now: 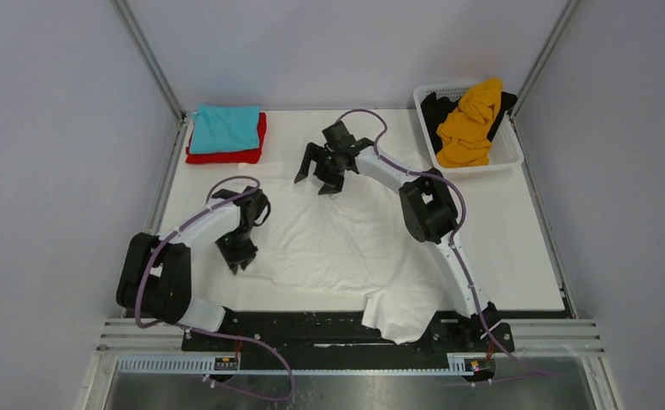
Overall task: Fold and stack the t-shirts
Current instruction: Flatten out the tshirt, then grab the side of the flattened tshirt closest away from the robot with both arms
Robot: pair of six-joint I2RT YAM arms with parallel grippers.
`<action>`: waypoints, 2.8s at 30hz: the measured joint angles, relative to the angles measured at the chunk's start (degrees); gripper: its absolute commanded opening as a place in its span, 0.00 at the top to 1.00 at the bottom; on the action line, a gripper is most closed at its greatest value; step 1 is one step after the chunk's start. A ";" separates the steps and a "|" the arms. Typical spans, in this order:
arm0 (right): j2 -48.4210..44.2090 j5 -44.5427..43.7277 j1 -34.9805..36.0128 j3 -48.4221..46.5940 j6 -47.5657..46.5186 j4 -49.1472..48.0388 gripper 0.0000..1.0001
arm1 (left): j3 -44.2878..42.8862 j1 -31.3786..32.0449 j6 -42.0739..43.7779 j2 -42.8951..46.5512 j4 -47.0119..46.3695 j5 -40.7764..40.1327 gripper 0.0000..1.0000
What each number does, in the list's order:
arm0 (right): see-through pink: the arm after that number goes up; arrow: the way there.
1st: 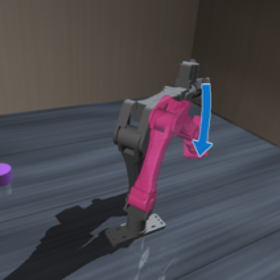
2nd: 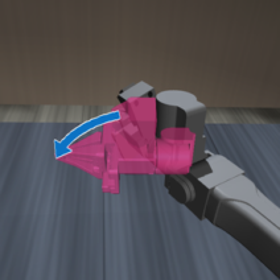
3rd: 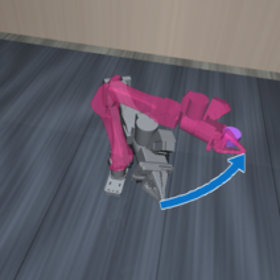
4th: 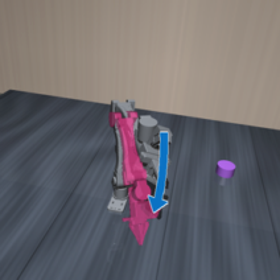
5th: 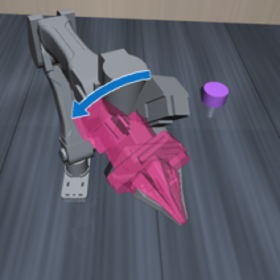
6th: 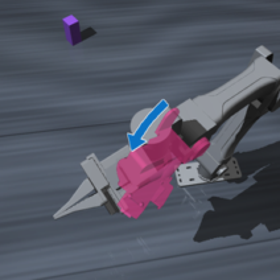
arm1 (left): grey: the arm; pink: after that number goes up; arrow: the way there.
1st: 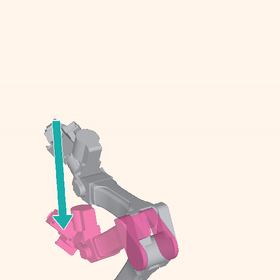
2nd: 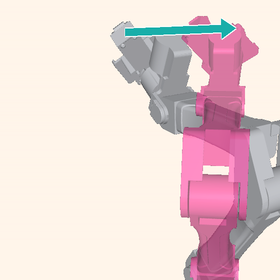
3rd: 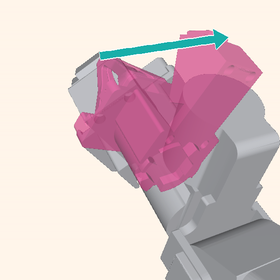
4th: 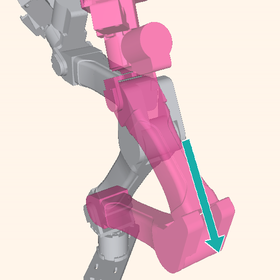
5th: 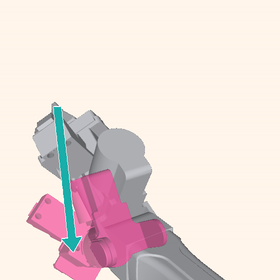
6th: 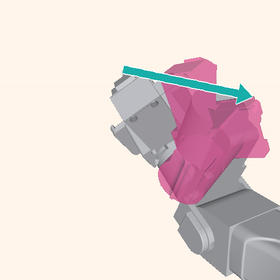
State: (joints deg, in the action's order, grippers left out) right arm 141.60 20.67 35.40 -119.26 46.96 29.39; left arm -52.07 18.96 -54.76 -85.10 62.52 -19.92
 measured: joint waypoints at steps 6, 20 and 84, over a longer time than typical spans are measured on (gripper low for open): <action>0.00 -0.02 0.00 0.02 0.26 0.04 0.02 | 5.79 -1.88 -2.54 6.32 5.64 0.72 0.37; -0.26 1.33 0.24 -3.78 -7.72 4.22 0.01 | -9.66 -1.79 1.38 12.28 3.80 -0.28 0.01; -90.29 -24.15 -9.51 83.73 -15.45 5.66 0.13 | 22.12 -11.54 -11.56 21.22 -17.57 3.52 1.00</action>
State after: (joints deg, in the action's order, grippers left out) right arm 51.31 -3.49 25.89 -35.53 31.51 35.05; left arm -29.95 7.42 -66.32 -63.88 44.95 -16.40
